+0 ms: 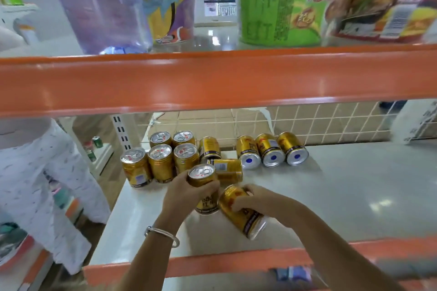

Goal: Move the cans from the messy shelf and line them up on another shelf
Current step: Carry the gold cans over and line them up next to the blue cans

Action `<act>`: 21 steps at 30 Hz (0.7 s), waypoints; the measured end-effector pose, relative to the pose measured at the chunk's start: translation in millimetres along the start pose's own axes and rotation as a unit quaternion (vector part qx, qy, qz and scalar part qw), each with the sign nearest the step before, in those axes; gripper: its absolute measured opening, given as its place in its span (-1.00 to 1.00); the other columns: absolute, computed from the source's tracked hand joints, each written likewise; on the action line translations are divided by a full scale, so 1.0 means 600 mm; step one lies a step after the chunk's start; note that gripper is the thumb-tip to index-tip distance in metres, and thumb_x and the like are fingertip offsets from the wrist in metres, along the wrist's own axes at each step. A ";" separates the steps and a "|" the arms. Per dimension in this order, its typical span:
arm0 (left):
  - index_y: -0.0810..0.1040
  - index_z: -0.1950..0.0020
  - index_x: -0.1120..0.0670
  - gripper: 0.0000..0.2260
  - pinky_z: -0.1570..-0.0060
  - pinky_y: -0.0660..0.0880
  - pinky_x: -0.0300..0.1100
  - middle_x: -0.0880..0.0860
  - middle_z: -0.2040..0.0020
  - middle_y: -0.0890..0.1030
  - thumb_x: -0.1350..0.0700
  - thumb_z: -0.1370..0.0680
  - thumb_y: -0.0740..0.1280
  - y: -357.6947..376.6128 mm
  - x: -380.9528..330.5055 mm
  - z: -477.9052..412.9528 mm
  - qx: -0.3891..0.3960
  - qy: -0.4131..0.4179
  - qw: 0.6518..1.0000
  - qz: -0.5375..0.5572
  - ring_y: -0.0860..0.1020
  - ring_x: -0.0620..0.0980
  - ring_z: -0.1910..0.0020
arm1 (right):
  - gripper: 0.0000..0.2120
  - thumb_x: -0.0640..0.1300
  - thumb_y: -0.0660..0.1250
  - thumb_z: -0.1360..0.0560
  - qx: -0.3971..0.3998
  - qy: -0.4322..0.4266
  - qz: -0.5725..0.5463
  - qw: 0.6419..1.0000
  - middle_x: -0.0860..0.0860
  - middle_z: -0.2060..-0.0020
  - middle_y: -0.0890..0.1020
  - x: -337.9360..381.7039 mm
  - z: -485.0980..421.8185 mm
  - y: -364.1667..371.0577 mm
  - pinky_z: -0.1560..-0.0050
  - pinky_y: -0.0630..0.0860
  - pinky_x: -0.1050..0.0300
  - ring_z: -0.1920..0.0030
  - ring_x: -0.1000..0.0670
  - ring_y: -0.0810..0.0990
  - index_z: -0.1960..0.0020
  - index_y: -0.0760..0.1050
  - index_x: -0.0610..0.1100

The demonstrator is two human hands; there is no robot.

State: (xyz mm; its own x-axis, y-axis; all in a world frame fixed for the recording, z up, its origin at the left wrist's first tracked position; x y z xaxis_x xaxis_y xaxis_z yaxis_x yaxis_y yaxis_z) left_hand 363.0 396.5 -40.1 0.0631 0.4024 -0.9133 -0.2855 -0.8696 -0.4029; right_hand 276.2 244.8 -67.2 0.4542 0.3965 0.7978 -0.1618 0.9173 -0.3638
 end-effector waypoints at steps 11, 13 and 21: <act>0.64 0.22 -0.01 -0.88 0.08 0.50 -0.22 -0.10 0.24 0.69 -0.03 -0.44 0.42 0.383 -0.175 0.107 0.233 0.021 0.970 0.066 0.63 -0.18 0.19 | -0.73 0.03 0.36 -0.39 -0.208 0.005 -0.431 0.878 -0.10 0.38 0.62 -0.257 0.246 -0.239 0.39 0.52 0.16 0.46 -0.06 0.57 0.10 0.60 -0.18; 0.65 0.16 -0.02 -0.81 0.03 0.51 -0.18 -0.04 0.13 0.70 -0.13 -0.42 0.40 0.461 -0.199 0.142 0.278 0.015 0.959 0.052 0.63 -0.11 0.11 | -0.63 0.10 0.45 -0.29 -0.231 -0.003 -0.435 0.870 -0.17 0.24 0.64 -0.301 0.299 -0.280 0.21 0.53 0.04 0.30 -0.14 0.61 0.08 0.66 -0.18; 0.63 0.16 0.08 -0.55 0.05 0.53 -0.10 0.06 0.16 0.68 -0.24 -0.17 0.44 0.720 -0.312 0.276 0.360 0.055 0.930 0.054 0.64 0.01 0.17 | -0.68 -0.01 0.44 -0.40 -0.375 0.013 -0.359 0.854 -0.13 0.19 0.69 -0.469 0.513 -0.443 0.11 0.64 -0.05 0.22 -0.08 0.68 -0.06 0.56 -0.16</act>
State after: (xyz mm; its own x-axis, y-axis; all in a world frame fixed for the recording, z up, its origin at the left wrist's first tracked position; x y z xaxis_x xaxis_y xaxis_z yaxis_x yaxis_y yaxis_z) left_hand 69.6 -7.5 -33.1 0.0831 0.2584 -0.9625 -0.8592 -0.4707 -0.2006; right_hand -78.5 -99.5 -47.0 0.2217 -0.2690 0.9373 0.7699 0.6382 0.0011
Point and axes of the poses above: each hand's wrist, its own z-axis away from the middle knuckle, its own y-axis out of the palm, x = y × z, the point moved 10 cm from there along -z, towards the middle knuckle
